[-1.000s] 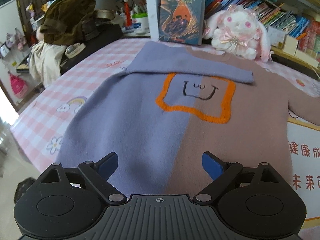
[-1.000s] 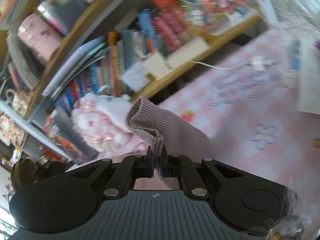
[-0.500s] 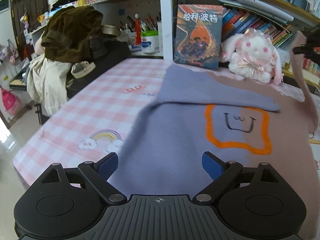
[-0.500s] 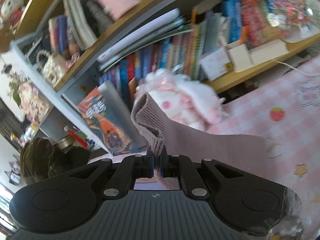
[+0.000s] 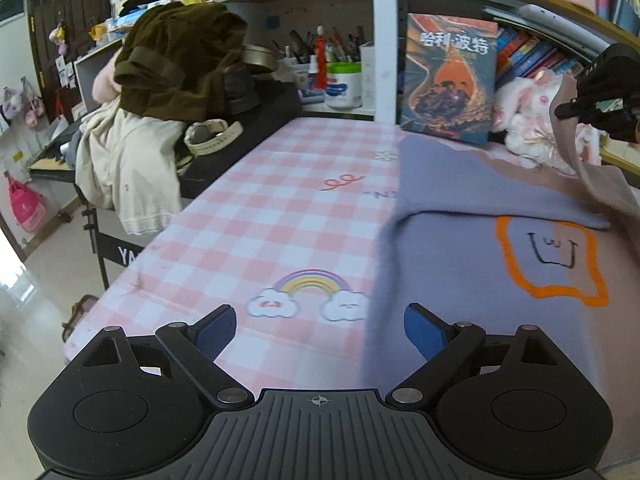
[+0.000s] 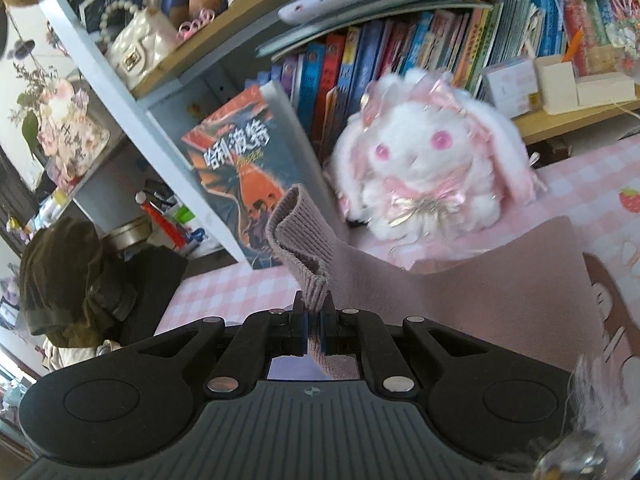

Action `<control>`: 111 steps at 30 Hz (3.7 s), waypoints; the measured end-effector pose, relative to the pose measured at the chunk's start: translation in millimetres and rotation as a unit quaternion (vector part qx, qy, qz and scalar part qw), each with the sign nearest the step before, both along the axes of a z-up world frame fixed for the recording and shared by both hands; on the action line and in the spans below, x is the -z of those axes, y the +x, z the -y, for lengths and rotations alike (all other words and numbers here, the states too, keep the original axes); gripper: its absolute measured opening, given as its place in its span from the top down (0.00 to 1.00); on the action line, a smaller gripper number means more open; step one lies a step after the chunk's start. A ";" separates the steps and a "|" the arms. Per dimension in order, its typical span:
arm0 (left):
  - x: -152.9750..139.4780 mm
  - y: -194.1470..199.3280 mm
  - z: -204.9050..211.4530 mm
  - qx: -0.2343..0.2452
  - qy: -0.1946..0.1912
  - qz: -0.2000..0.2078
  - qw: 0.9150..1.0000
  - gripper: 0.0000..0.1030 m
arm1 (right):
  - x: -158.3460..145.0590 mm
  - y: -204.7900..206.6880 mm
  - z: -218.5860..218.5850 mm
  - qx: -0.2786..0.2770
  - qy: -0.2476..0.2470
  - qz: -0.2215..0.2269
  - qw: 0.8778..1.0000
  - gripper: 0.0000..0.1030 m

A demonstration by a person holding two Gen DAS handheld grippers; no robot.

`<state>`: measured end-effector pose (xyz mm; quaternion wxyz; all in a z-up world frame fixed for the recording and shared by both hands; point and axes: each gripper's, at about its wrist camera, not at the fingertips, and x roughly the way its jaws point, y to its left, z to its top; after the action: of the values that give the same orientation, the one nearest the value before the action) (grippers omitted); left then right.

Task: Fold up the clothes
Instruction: 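Carry the mauve sleeve across the sweater body with the right tool, then lay the mauve sleeve on the body and open the right tool, then move the right tool to the mauve side edge of the sweater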

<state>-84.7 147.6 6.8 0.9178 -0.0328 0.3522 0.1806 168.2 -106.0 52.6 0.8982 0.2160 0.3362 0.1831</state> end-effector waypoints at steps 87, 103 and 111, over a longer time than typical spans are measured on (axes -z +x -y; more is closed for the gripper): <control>10.6 -31.3 107.8 0.073 0.002 -0.035 0.997 0.10 | 87.8 -303.1 174.2 0.101 -0.113 -0.112 0.982 0.42; 22.7 -12.0 58.2 0.015 -0.045 -0.064 0.997 0.10 | 88.8 -276.8 169.4 0.117 -0.085 -0.118 0.982 0.42; 28.7 -3.2 40.4 0.025 -0.089 -0.067 0.993 0.10 | 90.6 -263.5 155.8 0.100 -0.077 -0.121 0.985 0.57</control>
<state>-87.9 107.2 -21.9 0.8900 -0.0932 0.4279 0.1271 -95.3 -261.8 -38.0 0.8786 0.1992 0.4323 0.0385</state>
